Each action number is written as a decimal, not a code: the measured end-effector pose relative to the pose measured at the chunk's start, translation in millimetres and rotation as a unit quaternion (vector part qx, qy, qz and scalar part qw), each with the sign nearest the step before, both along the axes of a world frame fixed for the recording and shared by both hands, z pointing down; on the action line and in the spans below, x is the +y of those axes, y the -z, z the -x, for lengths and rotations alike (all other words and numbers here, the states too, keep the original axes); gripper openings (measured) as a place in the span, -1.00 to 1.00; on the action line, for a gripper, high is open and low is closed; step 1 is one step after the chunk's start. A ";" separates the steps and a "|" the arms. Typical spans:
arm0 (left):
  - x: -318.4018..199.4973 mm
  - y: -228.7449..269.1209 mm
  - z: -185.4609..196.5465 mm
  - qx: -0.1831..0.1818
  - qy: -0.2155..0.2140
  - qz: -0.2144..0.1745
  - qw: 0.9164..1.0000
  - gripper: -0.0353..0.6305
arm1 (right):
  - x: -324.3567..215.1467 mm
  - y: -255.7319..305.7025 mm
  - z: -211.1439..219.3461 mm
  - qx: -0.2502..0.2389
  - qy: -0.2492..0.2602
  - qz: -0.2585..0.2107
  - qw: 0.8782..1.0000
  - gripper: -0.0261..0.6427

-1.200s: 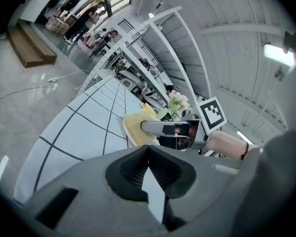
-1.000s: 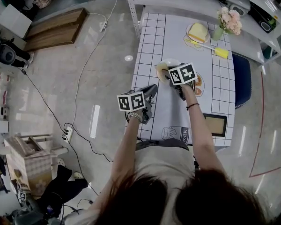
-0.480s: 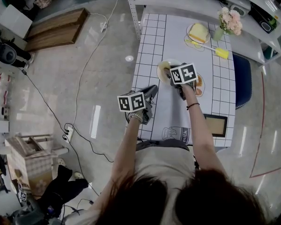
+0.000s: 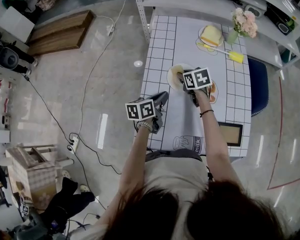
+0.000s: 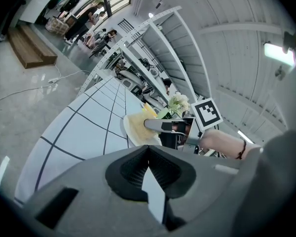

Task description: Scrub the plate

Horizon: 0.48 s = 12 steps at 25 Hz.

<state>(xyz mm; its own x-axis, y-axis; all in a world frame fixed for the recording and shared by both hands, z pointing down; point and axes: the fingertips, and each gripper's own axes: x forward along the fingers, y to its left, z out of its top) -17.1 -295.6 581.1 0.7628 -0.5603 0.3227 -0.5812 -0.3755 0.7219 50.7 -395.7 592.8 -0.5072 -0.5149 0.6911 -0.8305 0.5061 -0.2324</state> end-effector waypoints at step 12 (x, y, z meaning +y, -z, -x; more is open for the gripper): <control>-0.2 -4.3 2.2 -0.006 0.003 0.001 1.000 -0.86 | -3.1 -0.5 -12.6 0.009 -0.016 -0.003 1.000 -0.70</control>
